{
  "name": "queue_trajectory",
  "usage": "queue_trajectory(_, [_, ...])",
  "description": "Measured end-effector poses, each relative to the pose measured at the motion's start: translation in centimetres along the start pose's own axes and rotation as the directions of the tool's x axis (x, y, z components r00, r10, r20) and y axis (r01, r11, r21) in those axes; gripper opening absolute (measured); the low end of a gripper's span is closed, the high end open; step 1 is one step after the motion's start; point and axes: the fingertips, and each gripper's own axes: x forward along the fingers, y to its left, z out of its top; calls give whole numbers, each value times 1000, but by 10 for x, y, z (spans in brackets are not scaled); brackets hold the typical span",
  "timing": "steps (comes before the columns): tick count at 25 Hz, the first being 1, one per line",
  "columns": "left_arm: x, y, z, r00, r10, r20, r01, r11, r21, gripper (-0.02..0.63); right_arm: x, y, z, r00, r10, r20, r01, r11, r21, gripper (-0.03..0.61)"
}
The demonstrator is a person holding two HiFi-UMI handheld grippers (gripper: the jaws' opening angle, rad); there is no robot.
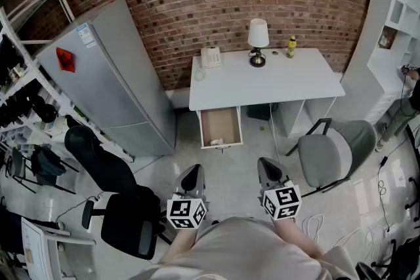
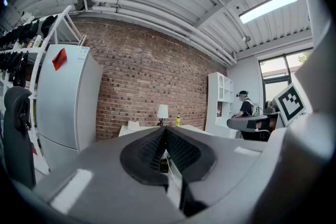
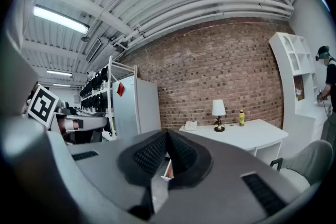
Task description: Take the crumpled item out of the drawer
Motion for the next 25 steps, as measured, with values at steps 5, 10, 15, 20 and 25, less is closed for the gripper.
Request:
queue_trajectory(5, [3, 2, -2, 1000, 0, -1, 0, 1000, -6, 6, 2, -1, -2, 1000, -3, -8, 3, 1000, -8, 8])
queue_trajectory(10, [7, 1, -2, 1000, -2, -4, 2, 1000, -5, 6, 4, -5, -3, 1000, -6, -11, 6, 1000, -6, 8])
queue_trajectory(15, [11, -4, -3, 1000, 9, -6, -9, 1000, -4, 6, 3, -14, -3, 1000, -17, -2, 17, 1000, 3, 8])
queue_trajectory(20, [17, -5, -10, 998, 61, -23, -61, 998, -7, 6, 2, -24, -6, 1000, 0, -5, 0, 1000, 7, 8])
queue_trajectory(25, [23, -14, -15, 995, 91, -33, -91, 996, -19, 6, 1, -33, -10, 999, 28, -22, -28, 1000, 7, 8])
